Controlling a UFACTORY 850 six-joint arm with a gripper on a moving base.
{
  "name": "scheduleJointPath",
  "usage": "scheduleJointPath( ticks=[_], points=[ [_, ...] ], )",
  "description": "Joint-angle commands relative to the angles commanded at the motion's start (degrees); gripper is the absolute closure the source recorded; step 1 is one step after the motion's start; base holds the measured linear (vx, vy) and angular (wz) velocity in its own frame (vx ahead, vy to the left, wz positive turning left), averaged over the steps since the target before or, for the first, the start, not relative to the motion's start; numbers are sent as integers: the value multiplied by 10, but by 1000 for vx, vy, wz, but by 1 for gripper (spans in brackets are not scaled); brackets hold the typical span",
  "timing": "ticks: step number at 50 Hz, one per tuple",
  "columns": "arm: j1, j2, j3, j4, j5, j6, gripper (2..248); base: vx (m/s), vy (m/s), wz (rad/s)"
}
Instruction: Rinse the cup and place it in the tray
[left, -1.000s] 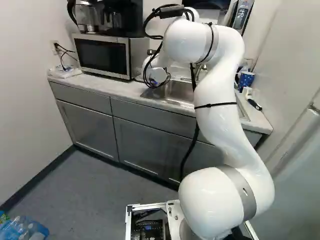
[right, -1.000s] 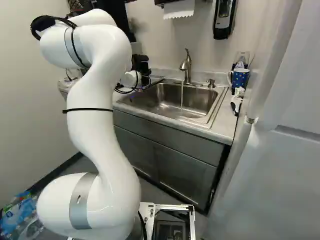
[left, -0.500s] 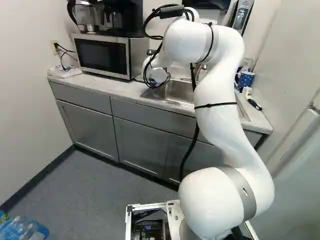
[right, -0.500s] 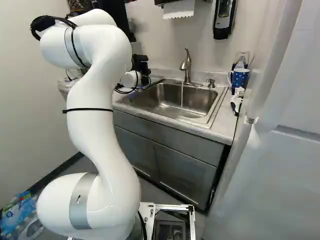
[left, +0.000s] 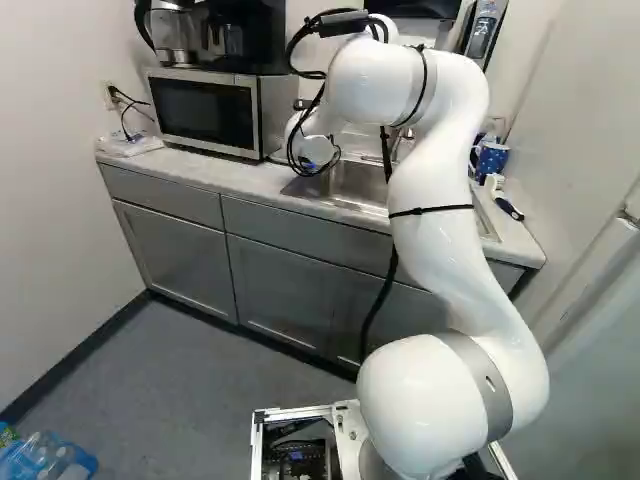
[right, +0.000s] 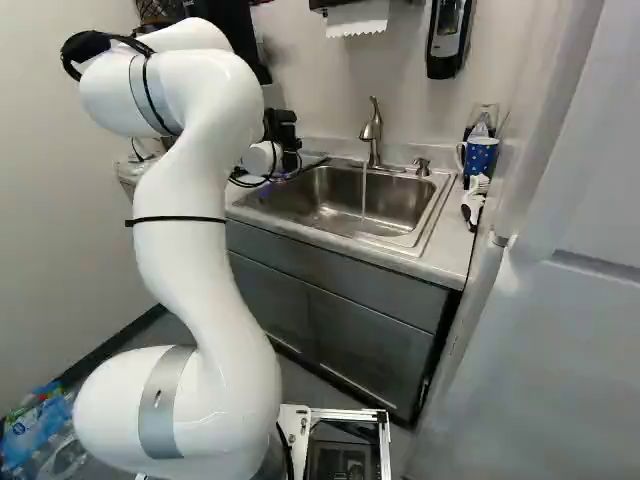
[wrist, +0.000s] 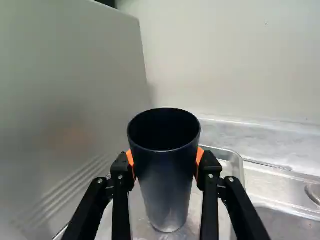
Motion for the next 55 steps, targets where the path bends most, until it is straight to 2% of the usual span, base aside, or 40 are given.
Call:
scheduleJointPath(
  ticks=[55],
  points=[
    [0, 0, 0, 0, 0, 0, 125, 0, 0, 0]
  ],
)
